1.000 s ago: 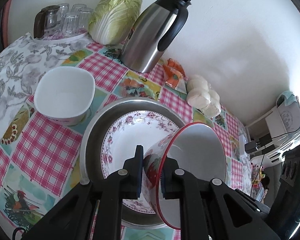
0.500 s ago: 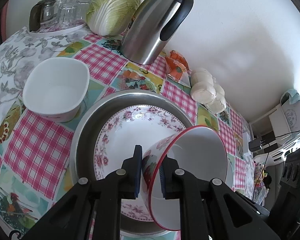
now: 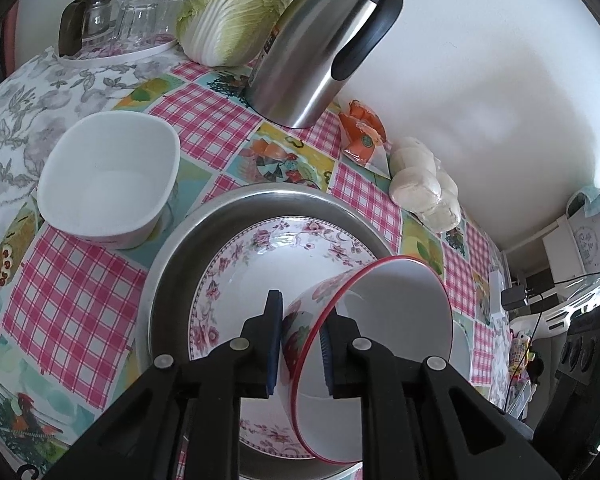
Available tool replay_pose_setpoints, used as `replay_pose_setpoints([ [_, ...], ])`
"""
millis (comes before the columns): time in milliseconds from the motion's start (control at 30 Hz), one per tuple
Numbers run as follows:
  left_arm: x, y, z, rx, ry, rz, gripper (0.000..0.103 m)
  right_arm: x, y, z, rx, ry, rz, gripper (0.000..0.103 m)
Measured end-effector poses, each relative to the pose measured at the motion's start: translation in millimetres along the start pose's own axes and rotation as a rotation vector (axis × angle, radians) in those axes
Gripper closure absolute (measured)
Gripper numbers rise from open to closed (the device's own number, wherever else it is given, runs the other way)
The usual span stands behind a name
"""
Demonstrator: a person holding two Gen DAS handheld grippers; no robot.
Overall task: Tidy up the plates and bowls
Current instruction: 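Lower the red-rimmed bowl onto the plate inside the basin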
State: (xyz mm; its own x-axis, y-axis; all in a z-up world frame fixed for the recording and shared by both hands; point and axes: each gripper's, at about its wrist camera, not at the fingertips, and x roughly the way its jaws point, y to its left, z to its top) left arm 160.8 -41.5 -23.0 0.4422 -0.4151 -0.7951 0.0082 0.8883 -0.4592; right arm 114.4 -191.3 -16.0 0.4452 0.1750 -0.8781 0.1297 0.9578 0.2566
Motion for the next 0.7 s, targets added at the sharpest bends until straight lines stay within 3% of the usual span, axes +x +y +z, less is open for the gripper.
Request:
replay_pose_setpoints([
  [700, 10, 12, 1, -0.042, 0.025, 0.002, 0.082, 11, 4, 3, 0.008, -0.001, 0.003, 0.069],
])
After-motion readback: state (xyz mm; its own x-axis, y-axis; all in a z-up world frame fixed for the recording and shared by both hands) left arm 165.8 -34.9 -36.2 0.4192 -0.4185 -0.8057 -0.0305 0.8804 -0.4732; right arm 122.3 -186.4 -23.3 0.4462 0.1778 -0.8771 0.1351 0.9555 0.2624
